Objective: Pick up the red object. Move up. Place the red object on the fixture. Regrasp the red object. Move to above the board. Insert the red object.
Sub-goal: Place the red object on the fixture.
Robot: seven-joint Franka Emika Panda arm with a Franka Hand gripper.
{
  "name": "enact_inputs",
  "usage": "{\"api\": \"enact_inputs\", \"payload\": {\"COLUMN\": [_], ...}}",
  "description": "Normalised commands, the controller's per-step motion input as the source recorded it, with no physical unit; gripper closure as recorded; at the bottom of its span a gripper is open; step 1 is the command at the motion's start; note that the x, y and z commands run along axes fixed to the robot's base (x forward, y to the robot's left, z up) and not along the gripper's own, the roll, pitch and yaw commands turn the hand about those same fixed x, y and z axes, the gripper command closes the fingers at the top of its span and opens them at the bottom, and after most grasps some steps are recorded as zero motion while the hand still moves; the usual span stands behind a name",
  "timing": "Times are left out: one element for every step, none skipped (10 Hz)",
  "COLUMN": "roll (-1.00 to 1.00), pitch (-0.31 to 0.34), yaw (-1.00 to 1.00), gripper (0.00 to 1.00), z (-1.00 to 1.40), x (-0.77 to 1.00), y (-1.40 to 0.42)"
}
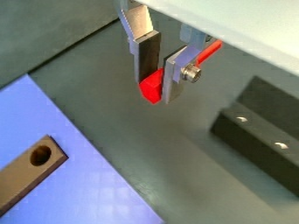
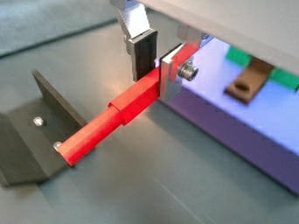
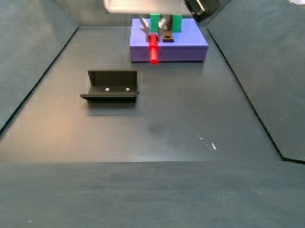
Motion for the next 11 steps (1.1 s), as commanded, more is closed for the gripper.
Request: {"api": "enact_inputs", "payload": {"roll": [-0.97,-0.97,-1.0,-1.0,-1.0,-0.99,-0.97,-0.96,-0.99,-0.98,-0.93], "pitch": [0.04,0.134,0.12,0.071,0.003,0.0,0.0,0.0,0.0,0.0,0.0], "yaw": [-0.15,-0.18,-0.21,-0.25,-0.24,-0.19,-0.15,-0.12,-0.07,-0.04,-0.01], "gripper": [1.0,1.0,1.0,1.0,1.0,1.0,1.0,1.0,1.0,1.0,1.0], "z": [0.57,0.49,0.46,0.37,0.25,0.06,0.0,0.0,-0.13,-0.14,-0.2], "x": [0.56,0.62,0.64,0.67,0.67,0.64,0.62,0.58,0.53,0.53,0.54], "y": [0.22,0.13,0.06,0.01,0.08,0.2,0.28,0.36,0.44,0.47,0.51]}}
